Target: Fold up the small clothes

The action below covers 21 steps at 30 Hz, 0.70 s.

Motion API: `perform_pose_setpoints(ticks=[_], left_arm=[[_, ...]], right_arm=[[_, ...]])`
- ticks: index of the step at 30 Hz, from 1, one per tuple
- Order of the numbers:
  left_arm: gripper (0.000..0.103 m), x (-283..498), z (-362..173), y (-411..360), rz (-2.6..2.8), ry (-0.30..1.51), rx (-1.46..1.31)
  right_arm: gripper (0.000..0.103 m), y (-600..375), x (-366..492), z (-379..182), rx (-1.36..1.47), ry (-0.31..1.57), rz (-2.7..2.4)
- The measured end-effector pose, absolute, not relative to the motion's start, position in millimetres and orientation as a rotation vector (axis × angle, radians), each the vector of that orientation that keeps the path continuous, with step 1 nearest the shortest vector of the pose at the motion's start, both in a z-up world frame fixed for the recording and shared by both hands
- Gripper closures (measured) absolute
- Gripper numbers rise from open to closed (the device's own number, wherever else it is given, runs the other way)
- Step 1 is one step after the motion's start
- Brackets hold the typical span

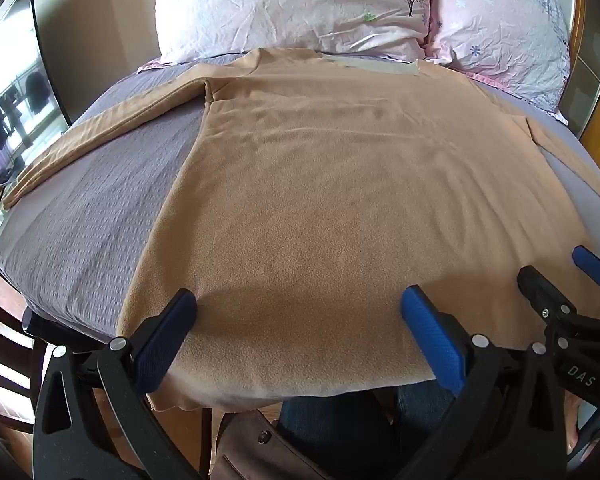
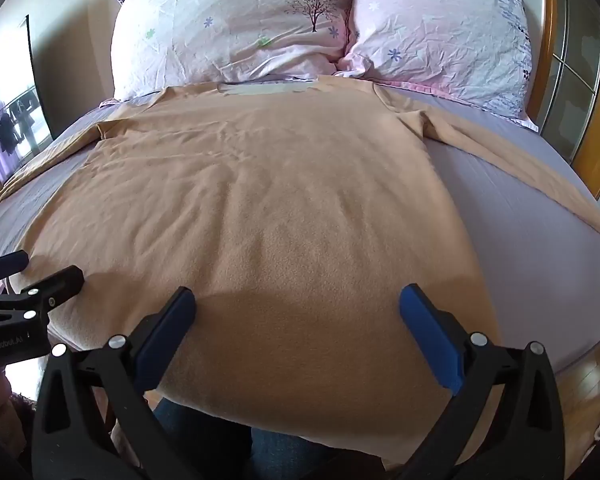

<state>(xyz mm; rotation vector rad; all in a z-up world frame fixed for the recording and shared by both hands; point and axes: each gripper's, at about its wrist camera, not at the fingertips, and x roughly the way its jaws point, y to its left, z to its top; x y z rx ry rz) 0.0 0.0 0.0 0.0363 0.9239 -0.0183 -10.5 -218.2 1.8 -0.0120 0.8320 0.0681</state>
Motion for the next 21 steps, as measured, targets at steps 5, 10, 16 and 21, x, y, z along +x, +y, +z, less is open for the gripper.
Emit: perform_pose_setpoints(ticks=[5, 10, 16, 21], left_arm=[[0.001, 0.1, 0.2, 0.1, -0.018, 0.924, 0.036], [0.001, 0.3, 0.2, 0.0, -0.018, 0.924, 0.037], [0.001, 0.0, 0.1, 0.0, -0.018, 0.922, 0.037], [0.001, -0.1, 0.1, 0.0, -0.018, 0.921, 0.038]], right_arm=[[0.002, -219.7, -11.4, 2.4, -0.011, 0.832, 0.068], [0.002, -220.7, -11.8, 2.9, -0.012, 0.831, 0.068], [0.002, -221.7, -12.0, 3.2, -0.011, 0.831, 0.067], [0.002, -222.0, -12.2, 3.4, -0.011, 0.831, 0.067]])
